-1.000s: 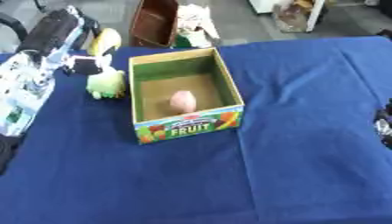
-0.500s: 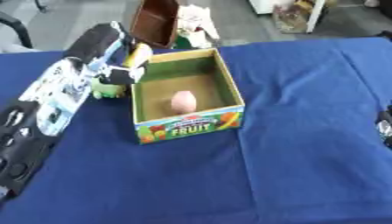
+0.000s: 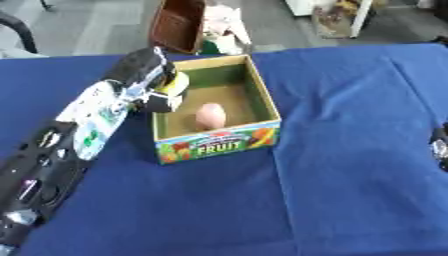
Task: Pick up objects on the table and place them in the box.
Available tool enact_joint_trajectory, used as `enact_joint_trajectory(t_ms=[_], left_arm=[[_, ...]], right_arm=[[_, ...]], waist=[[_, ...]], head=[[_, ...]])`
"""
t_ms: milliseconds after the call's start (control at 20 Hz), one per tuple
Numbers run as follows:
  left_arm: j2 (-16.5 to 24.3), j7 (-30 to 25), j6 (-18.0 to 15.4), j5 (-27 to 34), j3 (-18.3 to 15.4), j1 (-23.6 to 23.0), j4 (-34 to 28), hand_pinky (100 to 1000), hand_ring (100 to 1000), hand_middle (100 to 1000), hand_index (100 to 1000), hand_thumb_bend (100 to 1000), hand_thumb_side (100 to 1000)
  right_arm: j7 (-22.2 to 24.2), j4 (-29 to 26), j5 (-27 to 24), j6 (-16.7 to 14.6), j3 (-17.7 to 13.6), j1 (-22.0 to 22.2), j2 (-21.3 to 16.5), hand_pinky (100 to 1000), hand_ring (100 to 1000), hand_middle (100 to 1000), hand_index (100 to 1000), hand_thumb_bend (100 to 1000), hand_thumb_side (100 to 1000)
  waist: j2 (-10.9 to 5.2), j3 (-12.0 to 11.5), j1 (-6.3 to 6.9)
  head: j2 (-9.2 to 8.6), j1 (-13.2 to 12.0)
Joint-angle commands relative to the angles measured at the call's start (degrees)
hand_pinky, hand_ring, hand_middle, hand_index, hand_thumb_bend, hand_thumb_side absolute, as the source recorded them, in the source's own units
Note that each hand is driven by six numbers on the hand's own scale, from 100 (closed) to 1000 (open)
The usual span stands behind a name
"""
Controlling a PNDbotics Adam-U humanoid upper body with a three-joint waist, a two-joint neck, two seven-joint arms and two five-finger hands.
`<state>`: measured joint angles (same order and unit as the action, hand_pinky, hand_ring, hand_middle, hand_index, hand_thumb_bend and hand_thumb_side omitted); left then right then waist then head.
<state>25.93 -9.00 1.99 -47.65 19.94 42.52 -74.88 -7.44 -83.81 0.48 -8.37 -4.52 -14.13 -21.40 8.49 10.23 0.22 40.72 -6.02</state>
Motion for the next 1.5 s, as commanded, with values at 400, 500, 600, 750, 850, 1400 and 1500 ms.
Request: enact_joint_trajectory(t_ms=[400, 500, 600, 750, 850, 1400, 1500], left_arm=[[-0.30, 2.30, -1.63, 3.60, 0.23, 1.64, -1.26, 553, 445, 440, 534, 738, 109], [-0.13, 2.24, -1.98, 4.78, 0.33, 1.49, -1.93, 566, 467, 479, 618, 807, 100], [0.04, 2.20, -2.10, 5.63, 0.24, 1.36, -2.70, 582, 490, 515, 716, 787, 100], [0.27, 2.52, -2.10, 6.74, -0.10, 1.16, -3.85, 591, 503, 531, 786, 806, 103], [0.42, 3.10, -1.98, 7.51, -0.48, 1.04, -4.58, 598, 512, 542, 799, 852, 200], [5.65, 6.31, 2.83, 10.73, -6.98, -0.52, -10.14, 608, 522, 550, 774, 832, 172], [6.99, 6.57, 4.16, 10.21, -8.23, -0.90, -9.83, 613, 526, 554, 773, 817, 138]], right_arm=[[0.34, -0.66, 0.03, -0.05, -0.05, -0.72, -0.81, 559, 722, 638, 727, 180, 100], [0.35, -0.67, 0.04, -0.04, -0.06, -0.71, -0.81, 559, 722, 638, 727, 180, 100], [0.34, -0.68, 0.05, -0.03, -0.07, -0.70, -0.81, 559, 722, 638, 727, 180, 100], [0.35, -0.67, 0.06, -0.02, -0.08, -0.66, -0.82, 559, 722, 638, 727, 179, 100], [0.35, -0.67, 0.06, -0.01, -0.10, -0.66, -0.81, 559, 722, 637, 727, 178, 100], [0.18, -0.61, 0.12, 0.02, -0.31, -0.39, -1.03, 558, 722, 637, 727, 177, 100], [0.15, -0.61, 0.13, 0.04, -0.35, -0.35, -1.11, 558, 721, 636, 727, 177, 100]], waist=[[-0.57, 0.25, -0.14], [-0.56, 0.27, -0.11], [-0.55, 0.27, -0.09], [-0.54, 0.24, -0.08], [-0.54, 0.21, -0.07], [-0.65, -0.24, 0.23], [-0.72, -0.33, 0.35]], head=[[-0.23, -0.37], [-0.21, -0.40], [-0.22, -0.36], [-0.19, -0.33], [-0.21, -0.33], [-0.19, 0.26], [-0.17, 0.39]])
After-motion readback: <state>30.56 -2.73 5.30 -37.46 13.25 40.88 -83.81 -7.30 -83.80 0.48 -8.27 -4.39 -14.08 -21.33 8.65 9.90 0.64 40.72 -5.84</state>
